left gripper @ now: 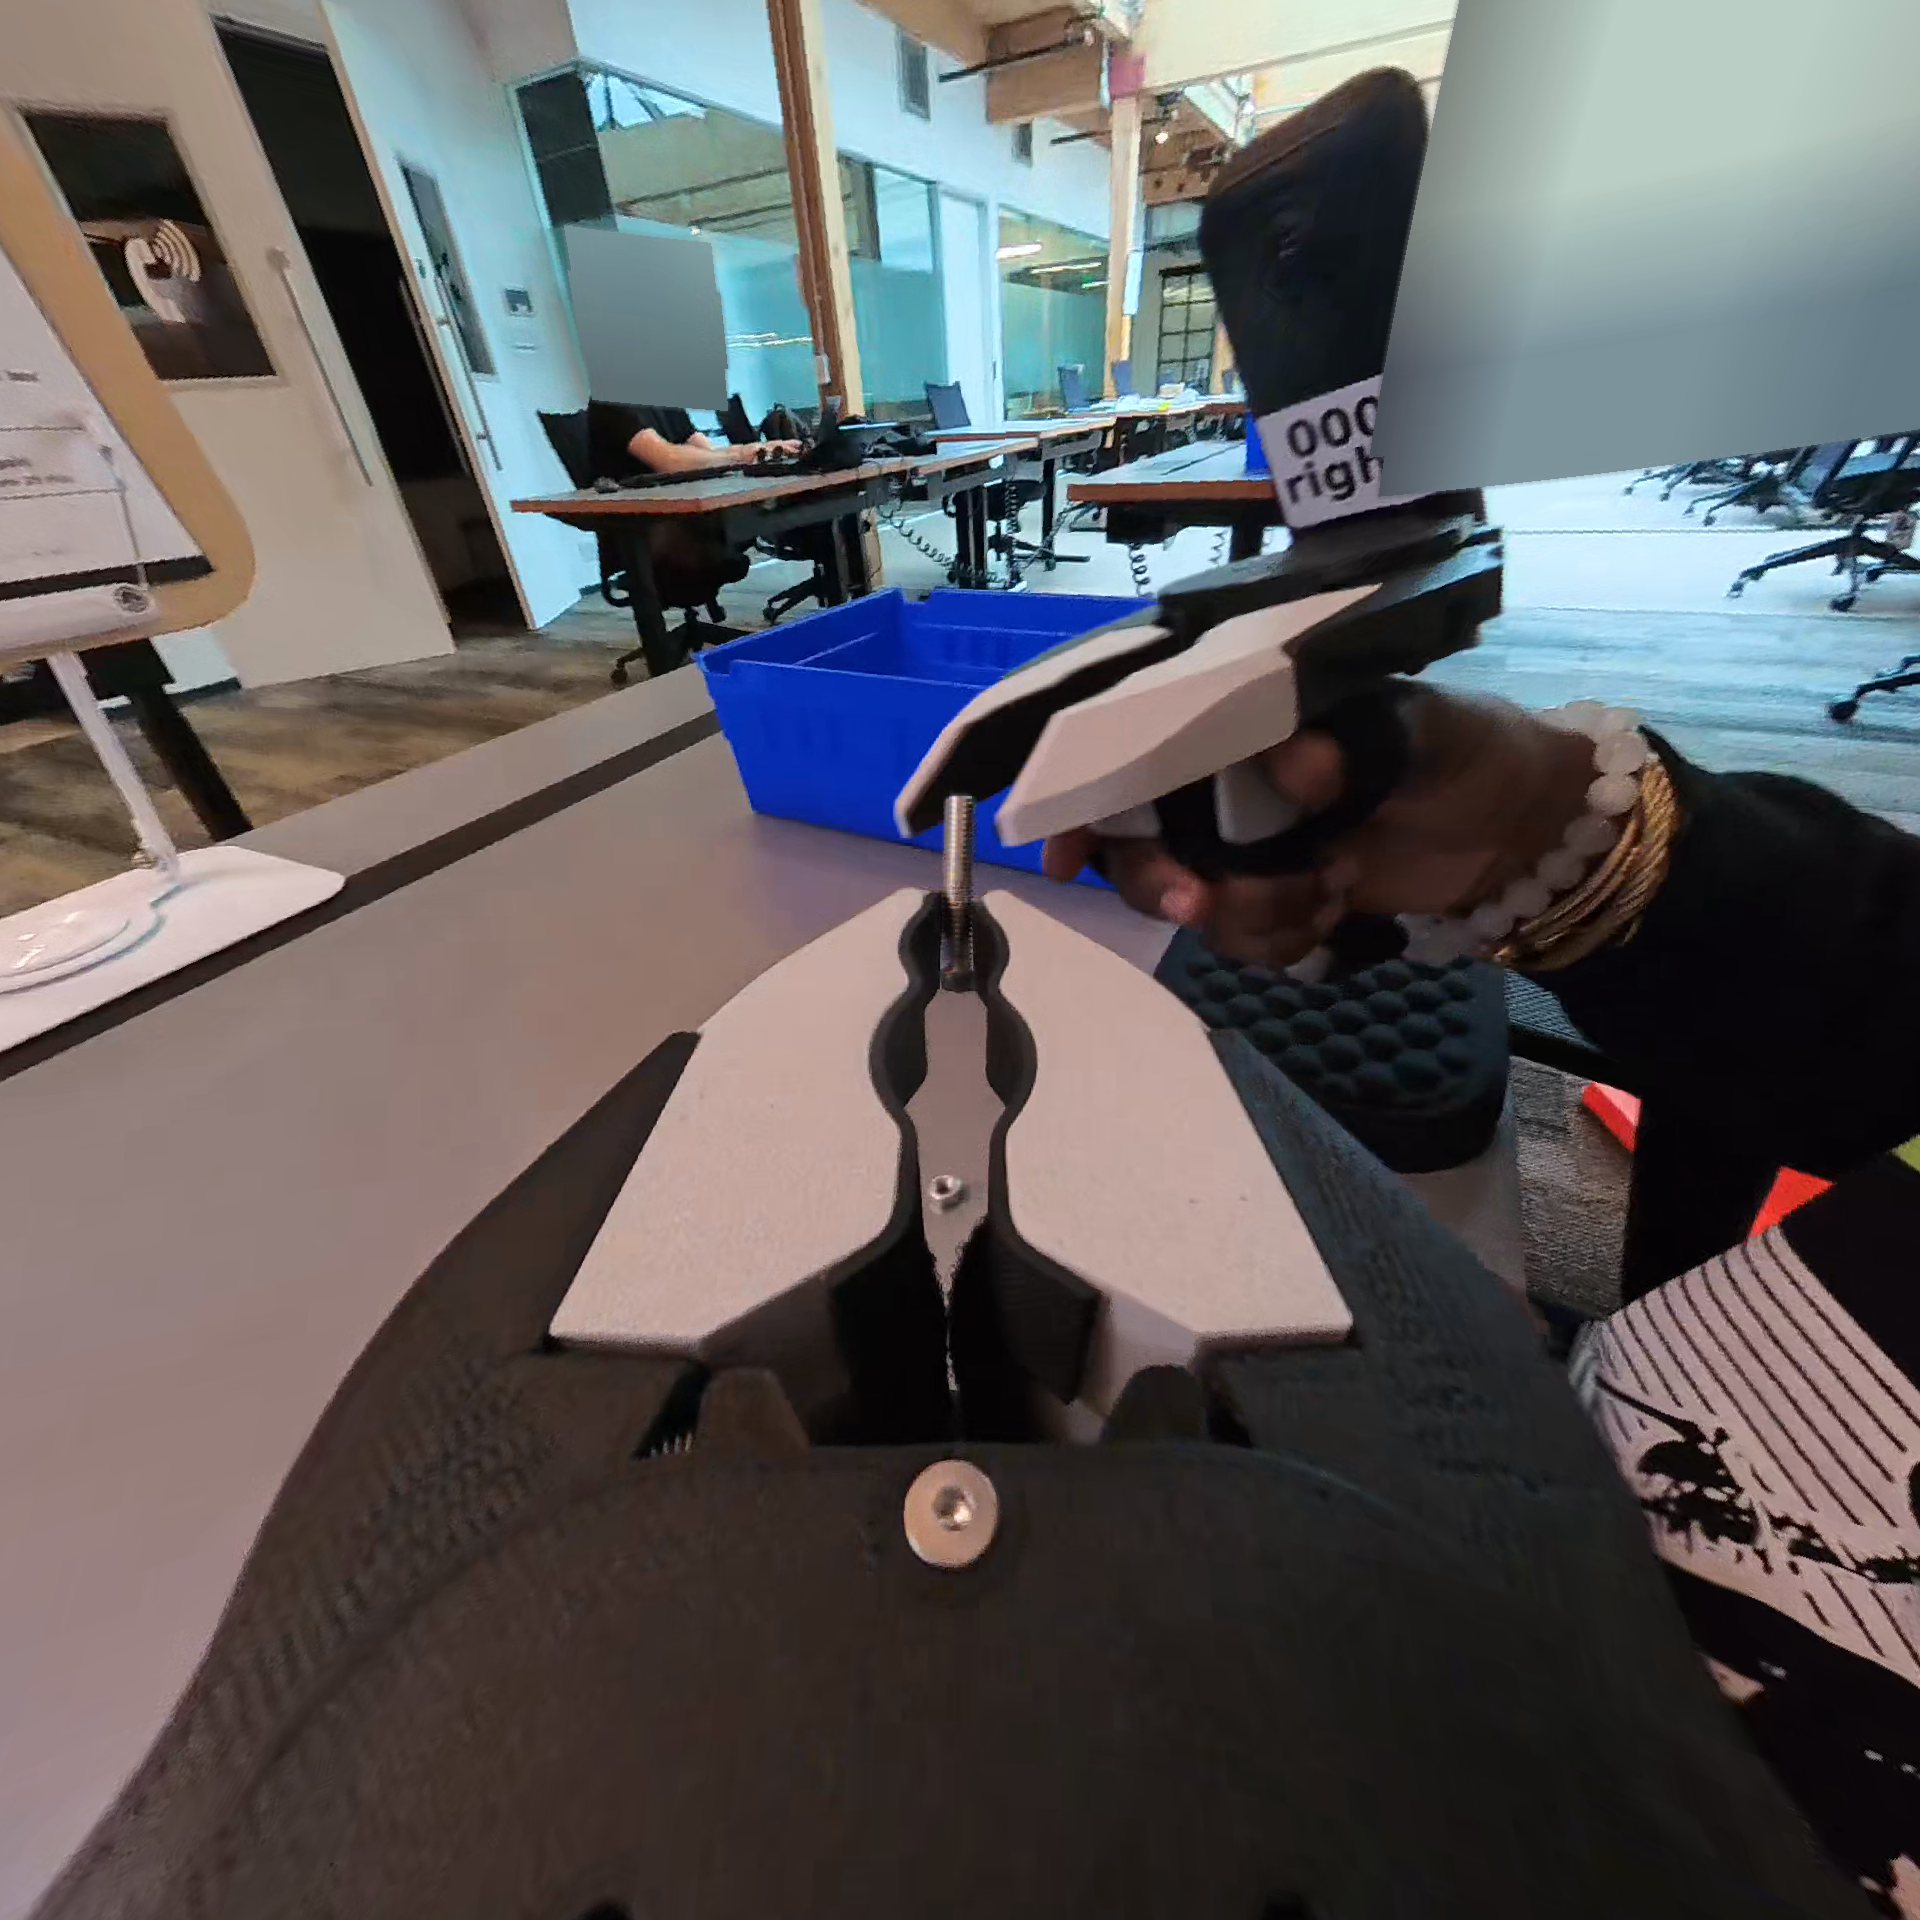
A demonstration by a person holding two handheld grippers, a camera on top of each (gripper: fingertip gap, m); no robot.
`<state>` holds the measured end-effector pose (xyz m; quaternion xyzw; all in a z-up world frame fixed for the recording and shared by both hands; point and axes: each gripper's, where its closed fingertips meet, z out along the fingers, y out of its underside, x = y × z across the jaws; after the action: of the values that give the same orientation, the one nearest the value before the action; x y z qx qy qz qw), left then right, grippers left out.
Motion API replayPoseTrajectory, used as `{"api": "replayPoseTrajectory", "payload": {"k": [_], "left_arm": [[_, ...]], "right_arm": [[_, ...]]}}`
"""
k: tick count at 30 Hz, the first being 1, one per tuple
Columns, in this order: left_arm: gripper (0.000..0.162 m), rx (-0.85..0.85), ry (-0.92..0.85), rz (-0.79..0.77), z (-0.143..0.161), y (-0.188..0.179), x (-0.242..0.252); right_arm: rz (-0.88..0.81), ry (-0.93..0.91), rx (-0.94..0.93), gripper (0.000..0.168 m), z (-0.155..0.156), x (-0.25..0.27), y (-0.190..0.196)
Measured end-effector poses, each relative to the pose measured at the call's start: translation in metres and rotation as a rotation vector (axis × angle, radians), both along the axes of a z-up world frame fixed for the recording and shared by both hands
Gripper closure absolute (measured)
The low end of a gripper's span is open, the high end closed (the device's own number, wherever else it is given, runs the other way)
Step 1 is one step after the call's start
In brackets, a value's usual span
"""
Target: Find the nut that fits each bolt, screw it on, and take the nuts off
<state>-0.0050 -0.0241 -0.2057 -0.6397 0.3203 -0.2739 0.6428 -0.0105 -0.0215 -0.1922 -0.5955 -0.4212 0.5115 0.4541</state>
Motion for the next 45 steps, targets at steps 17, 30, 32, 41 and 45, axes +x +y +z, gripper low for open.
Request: {"api": "replayPoseTrajectory", "payload": {"k": [17,30,32,41,45], "left_arm": [[0.150,-0.062,0.141,-0.056,-0.029,-0.005,0.001],[0.151,-0.080,0.138,-0.068,-0.034,-0.006,-0.012],[0.151,-0.103,0.131,-0.056,-0.041,-0.005,-0.018],[0.151,-0.107,0.128,-0.069,-0.046,-0.006,-0.020],[0.151,-0.114,0.133,-0.092,-0.048,-0.008,-0.018]], "right_arm": [[0.095,-0.117,0.121,0.163,0.001,-0.013,-0.014],[0.164,-0.291,0.168,0.134,-0.024,-0.003,-0.002],[0.180,-0.586,0.177,0.135,-0.072,0.016,0.018],[0.264,-0.915,0.244,0.146,-0.143,0.027,0.038],[0.320,-0.947,0.299,0.147,-0.148,0.029,0.038]]}}
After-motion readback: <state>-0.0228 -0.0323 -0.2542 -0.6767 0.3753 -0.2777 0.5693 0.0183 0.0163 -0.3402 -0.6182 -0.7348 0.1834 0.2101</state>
